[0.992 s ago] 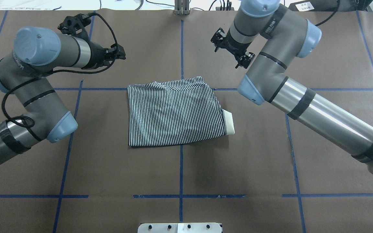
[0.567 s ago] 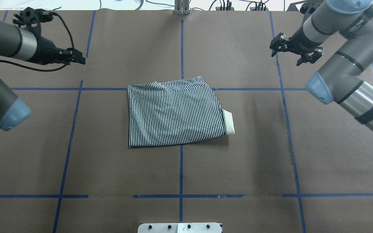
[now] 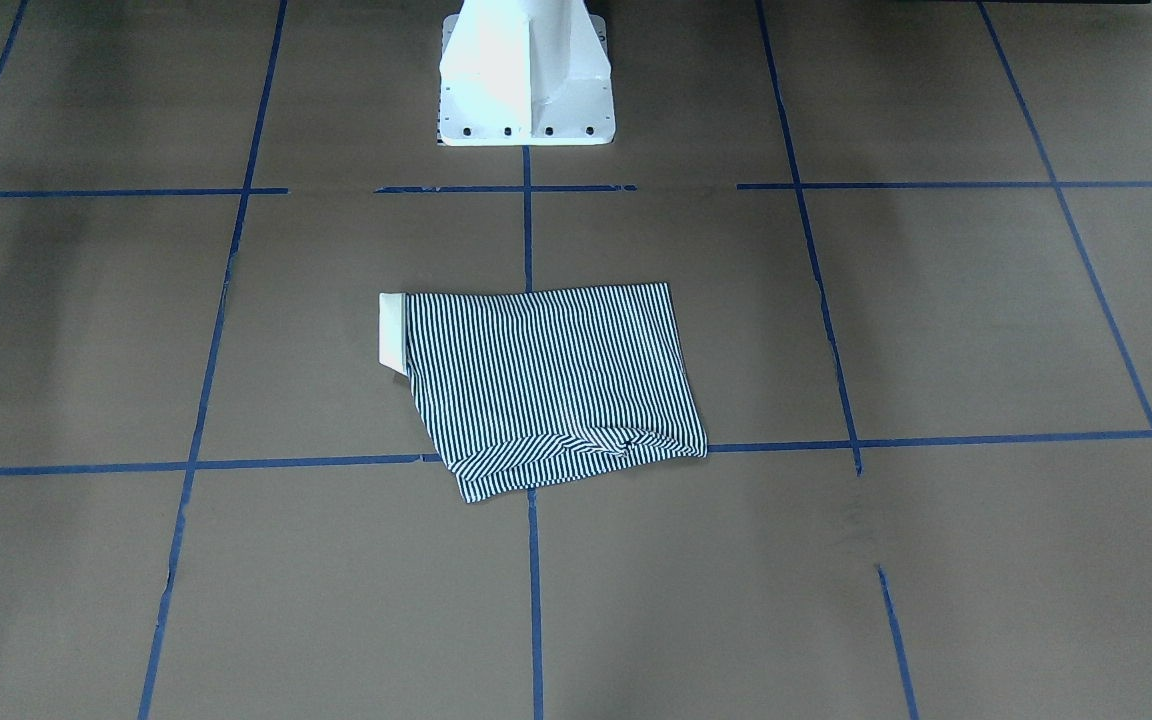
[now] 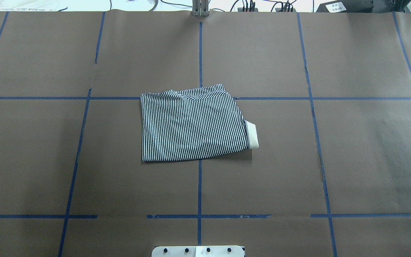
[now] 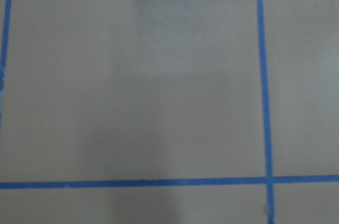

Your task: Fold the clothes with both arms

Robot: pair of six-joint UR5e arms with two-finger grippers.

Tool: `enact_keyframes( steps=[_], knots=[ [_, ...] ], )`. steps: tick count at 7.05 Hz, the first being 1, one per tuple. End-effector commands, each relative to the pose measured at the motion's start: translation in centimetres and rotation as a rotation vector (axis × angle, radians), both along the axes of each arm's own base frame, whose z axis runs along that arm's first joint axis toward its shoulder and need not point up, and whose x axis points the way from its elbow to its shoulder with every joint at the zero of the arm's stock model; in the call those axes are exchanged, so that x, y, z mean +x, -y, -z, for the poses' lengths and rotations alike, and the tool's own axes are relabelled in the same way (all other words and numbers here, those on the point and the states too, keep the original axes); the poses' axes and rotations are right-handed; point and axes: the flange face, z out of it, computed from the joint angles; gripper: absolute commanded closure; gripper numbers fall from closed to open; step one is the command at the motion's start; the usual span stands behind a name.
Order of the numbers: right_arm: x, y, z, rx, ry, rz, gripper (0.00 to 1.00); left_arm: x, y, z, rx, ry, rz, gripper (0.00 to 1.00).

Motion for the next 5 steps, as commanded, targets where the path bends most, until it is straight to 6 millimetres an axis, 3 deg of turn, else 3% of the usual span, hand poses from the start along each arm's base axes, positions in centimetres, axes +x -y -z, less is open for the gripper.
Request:
enact_keyframes(
  steps=[1, 2, 3, 4, 5],
  knots=[
    [6.1, -4.0, -5.4, -0.008, -0.034, 0.126, 0.0, -3.8, -2.3, -7.3, -0.146, -0.002, -0.07, 0.15],
    [6.8, -4.5, -5.1, -0.037, -0.033, 0.12, 0.0, -4.2, -2.9, -6.9, -0.296, 0.007, -0.06, 0.0],
    [6.9, -4.7, -4.9, -0.032, -0.044, 0.119, 0.0, -6.2, -5.5, -5.6, -0.329, 0.004, -0.024, 0.0],
    [6.9, -4.5, -4.5, -0.022, -0.052, 0.121, 0.0, -8.0, -6.6, -3.9, -0.358, 0.0, 0.011, 0.0],
    [5.7, -4.5, -4.4, -0.02, -0.054, 0.144, 0.0, -8.1, -7.1, -4.9, -0.384, 0.004, 0.009, 0.0]
  ],
)
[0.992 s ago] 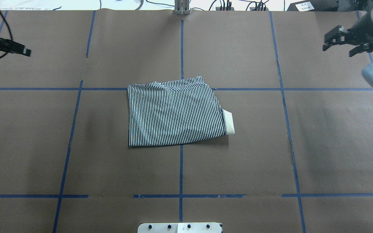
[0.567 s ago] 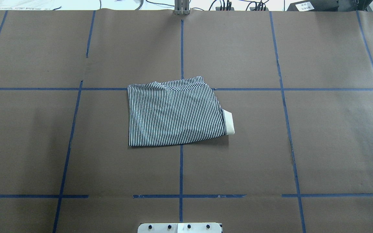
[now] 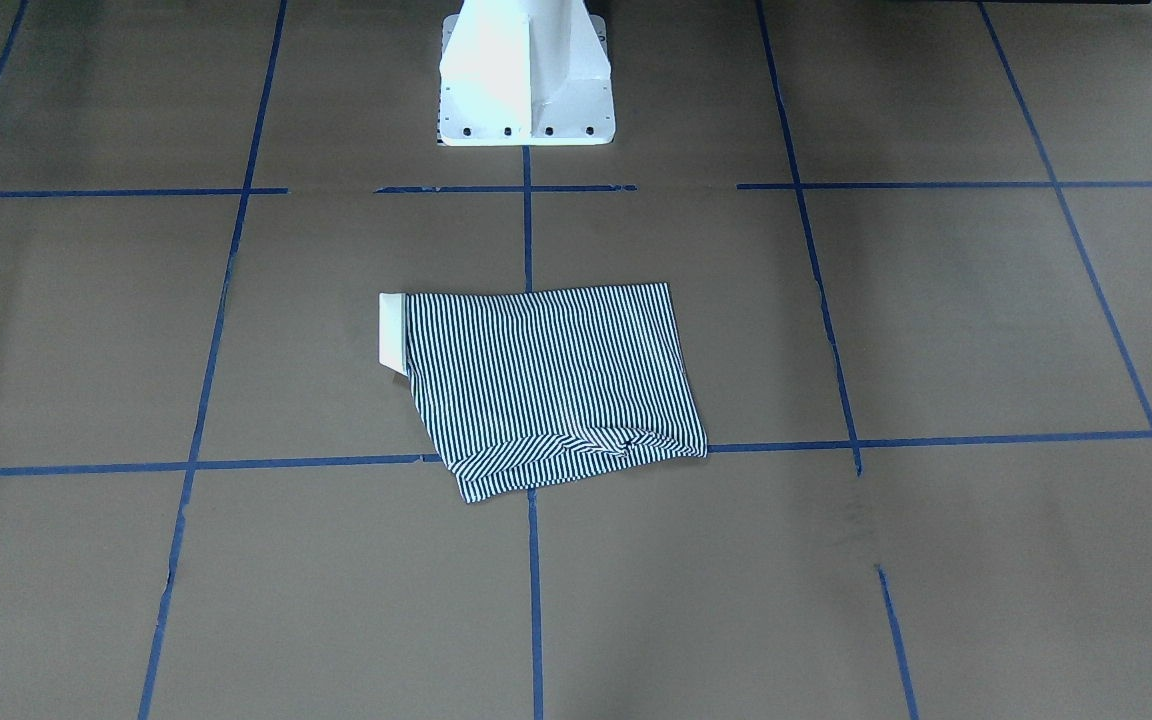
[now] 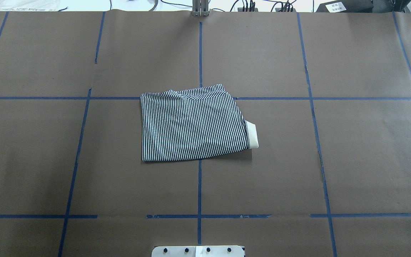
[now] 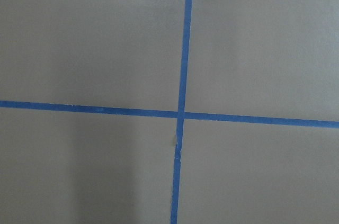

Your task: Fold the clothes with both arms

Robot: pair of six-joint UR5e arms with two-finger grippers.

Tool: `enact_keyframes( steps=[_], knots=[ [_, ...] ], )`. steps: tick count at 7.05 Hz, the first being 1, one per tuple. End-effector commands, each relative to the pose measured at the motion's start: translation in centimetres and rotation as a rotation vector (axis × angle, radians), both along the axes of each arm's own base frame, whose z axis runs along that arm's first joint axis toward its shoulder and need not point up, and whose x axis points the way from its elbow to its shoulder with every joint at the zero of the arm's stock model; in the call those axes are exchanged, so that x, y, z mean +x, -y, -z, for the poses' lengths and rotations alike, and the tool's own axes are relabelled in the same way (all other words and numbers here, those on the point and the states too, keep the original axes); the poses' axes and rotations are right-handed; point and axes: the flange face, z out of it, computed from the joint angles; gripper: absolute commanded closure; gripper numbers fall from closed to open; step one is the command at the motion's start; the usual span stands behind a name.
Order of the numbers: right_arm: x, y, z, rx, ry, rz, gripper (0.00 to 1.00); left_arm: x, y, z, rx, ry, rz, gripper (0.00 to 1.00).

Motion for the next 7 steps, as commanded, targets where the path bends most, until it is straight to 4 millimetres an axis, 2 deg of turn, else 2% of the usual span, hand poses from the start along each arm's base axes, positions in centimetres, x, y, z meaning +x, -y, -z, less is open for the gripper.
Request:
enact_keyframes(
  steps=[1, 2, 3, 4, 5, 6, 7],
  knots=[
    [-2.6, -0.1, -0.1, 0.001, -0.003, 0.054, 0.0, -2.0, -1.3, -0.1, 0.003, 0.08, 0.015, 0.0],
    [-4.8, -0.2, -0.1, 0.001, -0.005, 0.095, 0.0, -1.9, -3.2, -0.6, -0.007, 0.088, 0.012, 0.0],
    [-6.2, -0.3, -0.4, -0.003, -0.005, 0.122, 0.0, -1.8, -3.4, -0.5, 0.0, 0.098, 0.009, 0.0],
    [-6.5, -0.3, -0.5, -0.004, -0.004, 0.125, 0.0, -1.8, -3.5, -0.3, 0.003, 0.098, 0.007, 0.0],
    [-6.5, -0.4, -0.7, -0.009, 0.004, 0.125, 0.0, -1.4, -6.2, -3.4, -0.058, 0.098, -0.003, 0.0],
    [-6.6, -0.4, -0.6, -0.011, 0.013, 0.122, 0.0, -1.3, -7.3, -4.6, -0.038, 0.086, 0.002, 0.0],
    [-6.6, -0.4, -0.8, -0.018, 0.013, 0.121, 0.0, -1.3, -7.3, -4.3, -0.039, 0.082, 0.002, 0.0]
  ],
)
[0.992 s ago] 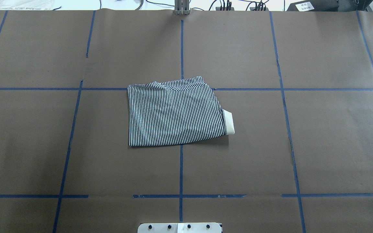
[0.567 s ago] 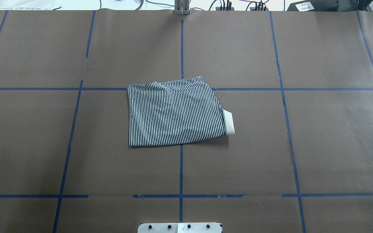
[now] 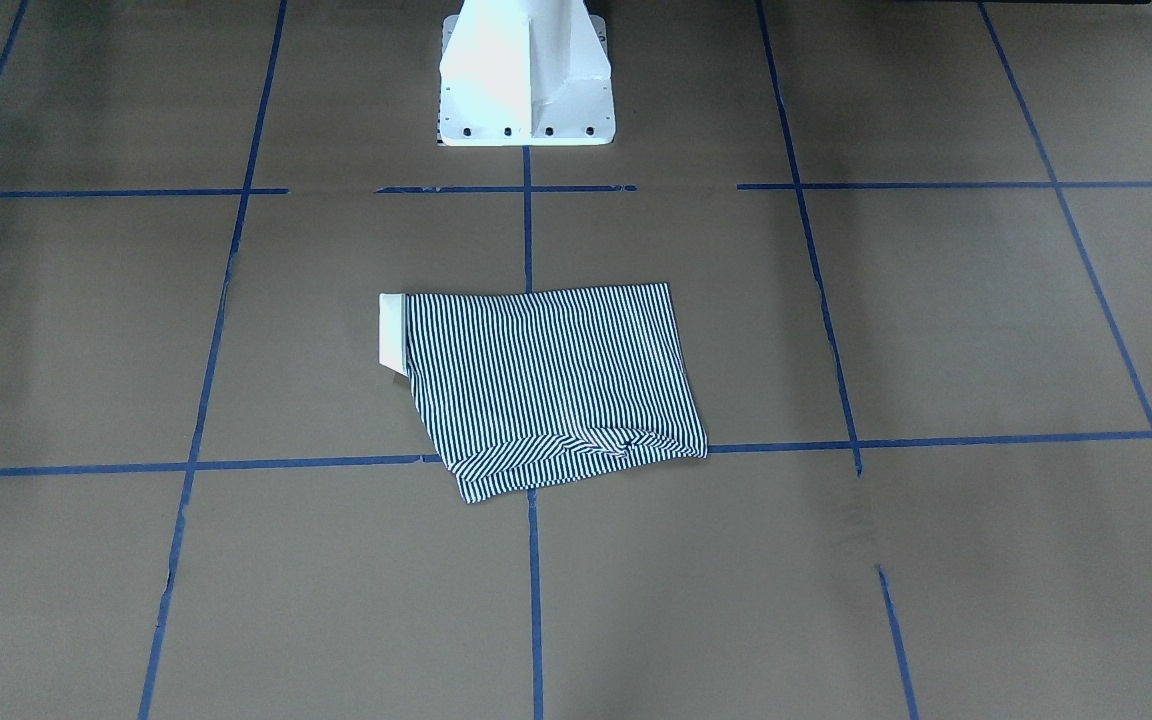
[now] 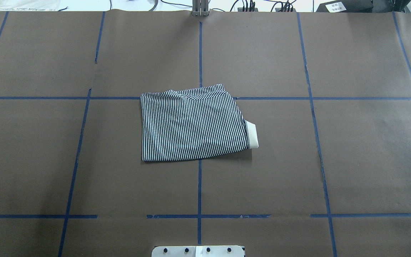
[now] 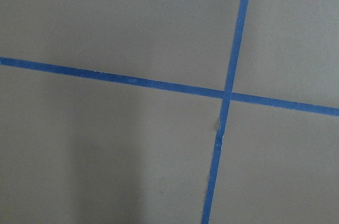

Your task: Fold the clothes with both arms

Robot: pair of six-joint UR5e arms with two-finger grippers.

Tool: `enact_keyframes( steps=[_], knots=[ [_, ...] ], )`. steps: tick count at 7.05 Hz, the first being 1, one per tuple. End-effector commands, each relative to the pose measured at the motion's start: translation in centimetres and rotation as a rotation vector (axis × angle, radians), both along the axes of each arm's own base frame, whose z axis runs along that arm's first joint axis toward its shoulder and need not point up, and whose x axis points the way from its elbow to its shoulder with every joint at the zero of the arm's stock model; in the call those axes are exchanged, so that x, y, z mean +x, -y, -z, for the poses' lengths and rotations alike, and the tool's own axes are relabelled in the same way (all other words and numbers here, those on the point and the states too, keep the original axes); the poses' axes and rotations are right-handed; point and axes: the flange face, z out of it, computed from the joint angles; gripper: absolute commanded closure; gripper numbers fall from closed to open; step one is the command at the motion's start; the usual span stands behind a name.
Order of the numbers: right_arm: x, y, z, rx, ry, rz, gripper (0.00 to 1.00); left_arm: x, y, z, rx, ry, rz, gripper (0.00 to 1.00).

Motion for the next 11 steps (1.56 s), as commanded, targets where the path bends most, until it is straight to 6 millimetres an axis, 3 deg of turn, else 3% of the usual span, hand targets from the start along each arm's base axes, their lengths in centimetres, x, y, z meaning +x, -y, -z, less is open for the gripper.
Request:
enact_keyframes(
  steps=[1, 2, 4, 5, 7, 11],
  knots=[
    [-0.4, -0.1, -0.9, -0.018, 0.0, 0.006, 0.0, 0.1, -0.5, -0.1, 0.01, -0.007, -0.003, 0.0],
    [-0.5, -0.5, -1.2, -0.021, 0.001, 0.01, 0.0, 0.1, -0.8, -0.3, 0.008, -0.007, -0.005, 0.0],
    [-0.4, -1.5, -3.6, -0.075, 0.0, 0.004, 0.0, 0.2, -1.3, -0.9, -0.036, -0.004, -0.005, 0.0],
    [-0.5, -1.7, -3.9, -0.089, 0.022, 0.003, 0.0, 0.1, -1.7, -0.3, -0.07, 0.0, -0.006, 0.0],
    [-0.2, -2.1, -3.2, -0.06, 0.016, 0.01, 0.0, 0.3, -2.2, -2.9, -0.143, -0.01, -0.009, 0.0],
    [-0.1, -2.8, -3.5, -0.067, 0.01, 0.01, 0.0, 0.3, -2.0, -2.8, -0.141, -0.01, -0.008, 0.0]
  ],
)
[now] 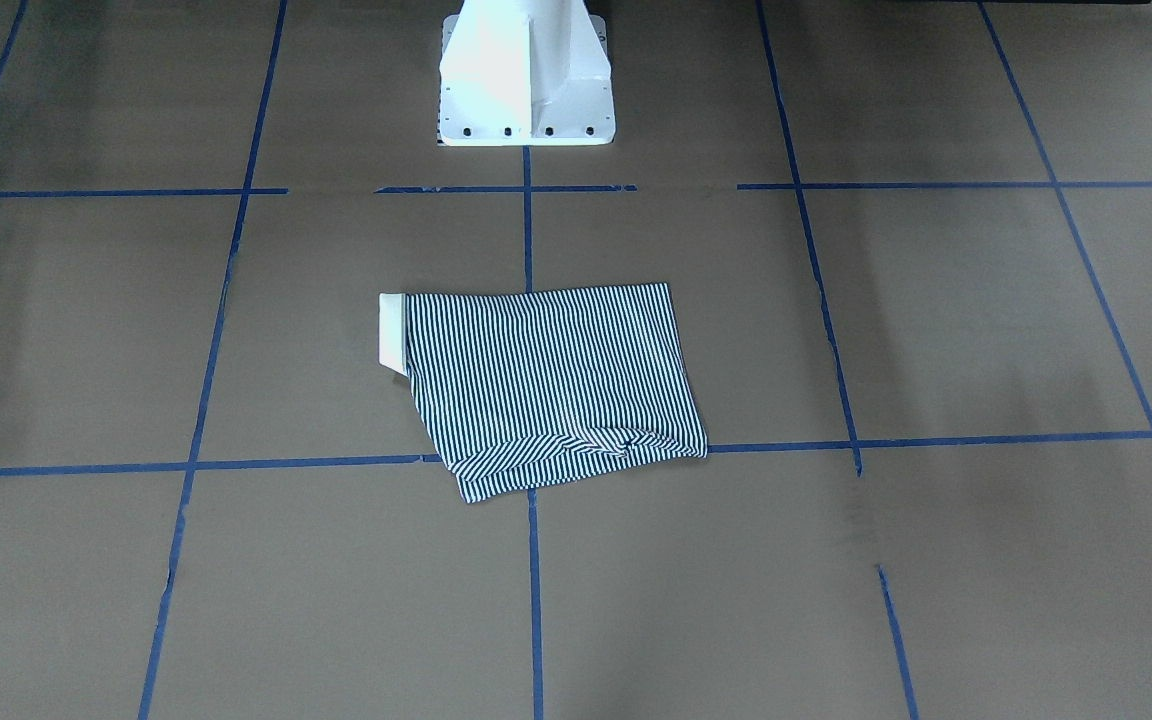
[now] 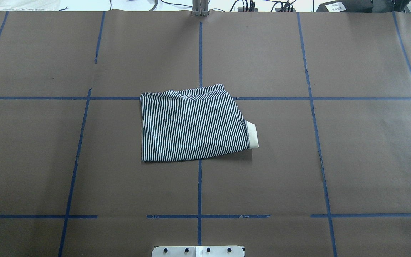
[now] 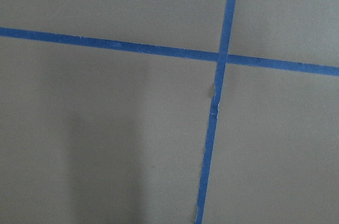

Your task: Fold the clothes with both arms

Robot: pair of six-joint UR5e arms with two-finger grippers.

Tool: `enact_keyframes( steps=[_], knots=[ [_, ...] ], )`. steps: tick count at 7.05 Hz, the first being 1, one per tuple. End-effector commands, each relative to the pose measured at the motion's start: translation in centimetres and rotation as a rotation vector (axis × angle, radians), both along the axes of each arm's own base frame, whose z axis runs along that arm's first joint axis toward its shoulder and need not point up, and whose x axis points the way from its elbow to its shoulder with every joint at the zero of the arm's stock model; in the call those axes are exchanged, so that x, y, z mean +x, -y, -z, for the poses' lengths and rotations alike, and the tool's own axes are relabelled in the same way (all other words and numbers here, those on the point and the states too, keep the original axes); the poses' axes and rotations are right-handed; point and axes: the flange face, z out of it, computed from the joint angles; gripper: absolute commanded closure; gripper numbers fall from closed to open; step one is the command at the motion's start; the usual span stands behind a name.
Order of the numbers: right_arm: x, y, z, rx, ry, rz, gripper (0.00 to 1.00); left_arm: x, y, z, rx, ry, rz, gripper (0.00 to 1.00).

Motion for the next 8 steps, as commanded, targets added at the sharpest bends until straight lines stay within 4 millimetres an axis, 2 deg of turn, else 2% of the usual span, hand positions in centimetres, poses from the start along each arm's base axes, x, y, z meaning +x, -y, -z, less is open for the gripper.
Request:
enact_keyframes(
  steps=[1, 4, 6, 8],
  knots=[
    [0.0, -0.4, 0.0, -0.001, 0.003, -0.001, 0.0, 0.0, 0.1, 0.2, 0.0, 0.0, 0.002, 0.0],
    [0.1, -1.2, -1.1, -0.022, 0.0, 0.0, 0.0, 0.0, 1.0, 1.2, 0.024, -0.001, 0.005, 0.0],
    [0.2, -1.6, -0.8, -0.016, 0.006, -0.001, 0.0, 0.0, 1.0, 0.9, 0.018, -0.001, 0.005, 0.0],
    [0.4, -1.5, 0.9, 0.028, -0.017, 0.0, 0.0, 0.0, 1.0, 0.9, 0.02, -0.001, 0.004, 0.0]
  ],
)
